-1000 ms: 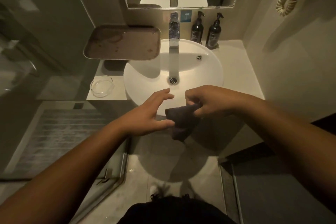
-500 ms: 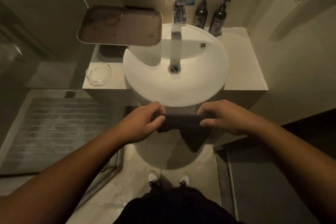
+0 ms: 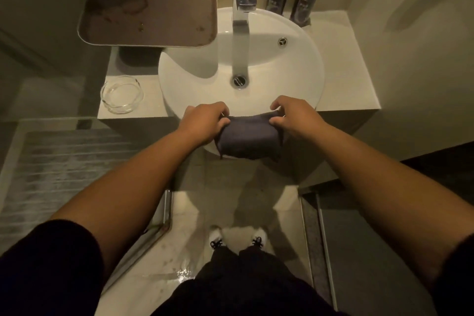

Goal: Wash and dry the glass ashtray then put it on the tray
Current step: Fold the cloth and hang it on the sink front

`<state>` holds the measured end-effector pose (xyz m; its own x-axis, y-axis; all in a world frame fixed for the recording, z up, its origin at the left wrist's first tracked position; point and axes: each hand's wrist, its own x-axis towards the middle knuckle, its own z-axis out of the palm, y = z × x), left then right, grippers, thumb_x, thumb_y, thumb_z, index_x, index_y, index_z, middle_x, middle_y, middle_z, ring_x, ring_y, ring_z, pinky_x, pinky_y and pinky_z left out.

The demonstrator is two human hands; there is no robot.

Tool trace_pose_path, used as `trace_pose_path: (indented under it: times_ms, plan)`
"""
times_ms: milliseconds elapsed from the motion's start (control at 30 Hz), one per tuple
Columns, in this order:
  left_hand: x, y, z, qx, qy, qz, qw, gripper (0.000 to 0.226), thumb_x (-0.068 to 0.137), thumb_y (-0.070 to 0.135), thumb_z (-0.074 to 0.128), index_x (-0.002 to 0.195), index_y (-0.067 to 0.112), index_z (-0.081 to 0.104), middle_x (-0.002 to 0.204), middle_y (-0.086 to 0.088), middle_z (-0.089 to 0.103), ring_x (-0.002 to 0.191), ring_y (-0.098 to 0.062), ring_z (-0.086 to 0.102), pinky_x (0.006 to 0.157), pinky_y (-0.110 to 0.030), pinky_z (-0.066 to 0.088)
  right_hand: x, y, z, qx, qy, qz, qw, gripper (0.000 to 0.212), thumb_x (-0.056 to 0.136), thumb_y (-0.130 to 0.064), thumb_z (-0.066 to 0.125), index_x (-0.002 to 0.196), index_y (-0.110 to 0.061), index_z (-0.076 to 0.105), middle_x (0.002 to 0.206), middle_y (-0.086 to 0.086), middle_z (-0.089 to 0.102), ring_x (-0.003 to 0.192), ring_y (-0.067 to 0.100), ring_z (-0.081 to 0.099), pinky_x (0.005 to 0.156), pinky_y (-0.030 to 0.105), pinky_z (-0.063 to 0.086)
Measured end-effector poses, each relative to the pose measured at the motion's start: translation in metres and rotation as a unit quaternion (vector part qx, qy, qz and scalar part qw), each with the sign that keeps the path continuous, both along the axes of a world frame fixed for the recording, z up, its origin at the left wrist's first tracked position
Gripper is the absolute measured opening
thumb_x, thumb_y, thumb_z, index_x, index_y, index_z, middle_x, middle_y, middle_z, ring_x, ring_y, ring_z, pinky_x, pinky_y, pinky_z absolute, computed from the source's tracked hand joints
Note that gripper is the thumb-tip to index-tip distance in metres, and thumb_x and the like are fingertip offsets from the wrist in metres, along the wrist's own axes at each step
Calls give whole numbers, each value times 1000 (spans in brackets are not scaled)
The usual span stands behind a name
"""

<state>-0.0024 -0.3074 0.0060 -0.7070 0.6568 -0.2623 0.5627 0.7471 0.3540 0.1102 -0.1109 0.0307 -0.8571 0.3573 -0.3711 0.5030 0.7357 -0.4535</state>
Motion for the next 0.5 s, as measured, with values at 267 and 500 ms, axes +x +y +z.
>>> trace_pose_path:
  times_ms: [267, 500]
  plan:
    - [-13, 2, -11, -22, -12, -8, 1000, 24, 97, 41, 53, 112, 24, 60, 113, -1, 70, 101, -23, 61, 96, -43, 43, -8, -2, -15, 95, -32, 27, 995, 30, 95, -32, 60, 122, -19, 56, 118, 9, 65, 100, 24, 61, 86, 35, 50]
    - [-17, 9, -8, -43, -17, -21, 999, 28, 95, 41, 55, 117, 25, 60, 118, -1, 68, 106, -24, 59, 97, -43, 40, -9, -2, -14, 172, -52, 43, 983, 29, 96, -37, 57, 116, -17, 64, 110, 9, 67, 94, 23, 58, 80, 33, 48]
